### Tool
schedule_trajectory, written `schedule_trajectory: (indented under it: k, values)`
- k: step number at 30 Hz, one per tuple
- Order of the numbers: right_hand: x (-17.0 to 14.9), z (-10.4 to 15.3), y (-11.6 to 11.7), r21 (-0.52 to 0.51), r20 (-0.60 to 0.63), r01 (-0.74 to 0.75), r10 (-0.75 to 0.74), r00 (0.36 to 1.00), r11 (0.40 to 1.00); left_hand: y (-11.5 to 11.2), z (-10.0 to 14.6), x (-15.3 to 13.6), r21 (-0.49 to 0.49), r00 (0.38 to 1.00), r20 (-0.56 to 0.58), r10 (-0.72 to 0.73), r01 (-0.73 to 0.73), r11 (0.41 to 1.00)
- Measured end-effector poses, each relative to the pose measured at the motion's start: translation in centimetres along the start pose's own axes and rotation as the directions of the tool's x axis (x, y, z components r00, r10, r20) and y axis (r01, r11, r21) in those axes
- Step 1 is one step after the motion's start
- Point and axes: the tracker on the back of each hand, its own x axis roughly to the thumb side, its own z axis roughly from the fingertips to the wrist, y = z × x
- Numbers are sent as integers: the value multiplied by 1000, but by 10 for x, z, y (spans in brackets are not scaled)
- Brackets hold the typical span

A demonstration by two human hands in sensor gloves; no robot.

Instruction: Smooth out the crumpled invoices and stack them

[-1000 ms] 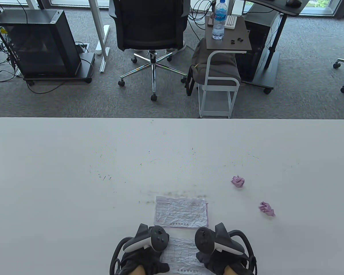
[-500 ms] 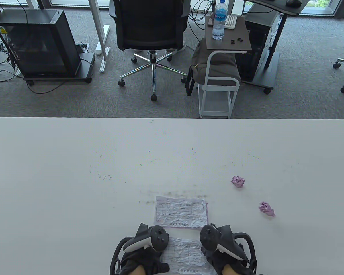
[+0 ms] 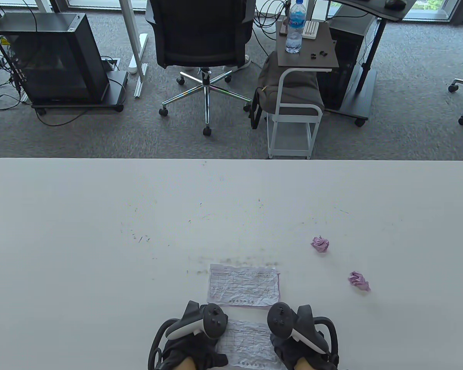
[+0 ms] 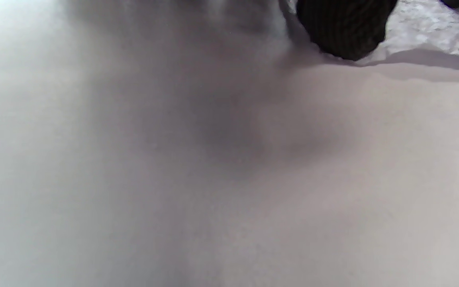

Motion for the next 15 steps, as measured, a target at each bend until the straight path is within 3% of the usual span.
schedule_trajectory:
  k: [7,12,15]
  values:
    - [-2,1,-8,-8,46,0,1,999,1000,0,0,0,2,1000,3,3,-3,1000]
    - [-13,2,-18,116,138,195,-210,968,974,0,0,0,1,1000,5,6,-6,1000]
    - [-24,1,-20,175,129,374,-398,908,911,0,0,0,1,1000,5,7,-7,1000]
